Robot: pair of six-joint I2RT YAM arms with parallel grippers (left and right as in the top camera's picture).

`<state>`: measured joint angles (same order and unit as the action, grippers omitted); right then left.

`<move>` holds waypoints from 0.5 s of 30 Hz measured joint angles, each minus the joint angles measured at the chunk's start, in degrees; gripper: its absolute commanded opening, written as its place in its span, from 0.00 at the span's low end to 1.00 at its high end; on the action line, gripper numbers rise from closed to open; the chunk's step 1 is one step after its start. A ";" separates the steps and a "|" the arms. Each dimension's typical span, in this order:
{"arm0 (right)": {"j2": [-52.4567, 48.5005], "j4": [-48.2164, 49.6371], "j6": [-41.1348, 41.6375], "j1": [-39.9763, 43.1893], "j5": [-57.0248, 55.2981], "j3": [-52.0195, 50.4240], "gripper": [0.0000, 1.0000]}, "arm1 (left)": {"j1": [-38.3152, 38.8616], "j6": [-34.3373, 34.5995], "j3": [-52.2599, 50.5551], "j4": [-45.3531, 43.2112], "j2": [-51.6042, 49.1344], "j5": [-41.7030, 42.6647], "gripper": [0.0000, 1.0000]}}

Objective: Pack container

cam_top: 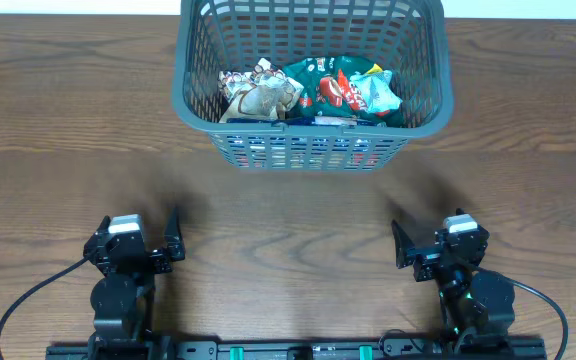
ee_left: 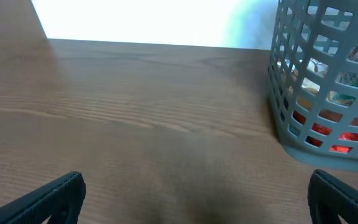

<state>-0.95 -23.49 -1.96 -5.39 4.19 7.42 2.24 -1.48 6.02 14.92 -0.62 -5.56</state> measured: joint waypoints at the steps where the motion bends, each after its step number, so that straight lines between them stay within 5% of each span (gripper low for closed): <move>1: 0.00 0.00 -0.02 0.00 0.00 0.00 0.98 | 0.00 0.00 0.00 0.00 0.00 0.00 0.99; 15: 0.00 0.00 -0.02 0.00 0.02 0.00 0.99 | 0.00 0.00 0.00 0.00 0.00 0.00 0.99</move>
<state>-0.95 -23.49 -1.98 -5.39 4.21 7.42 2.24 -1.48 6.02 14.92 -0.62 -5.56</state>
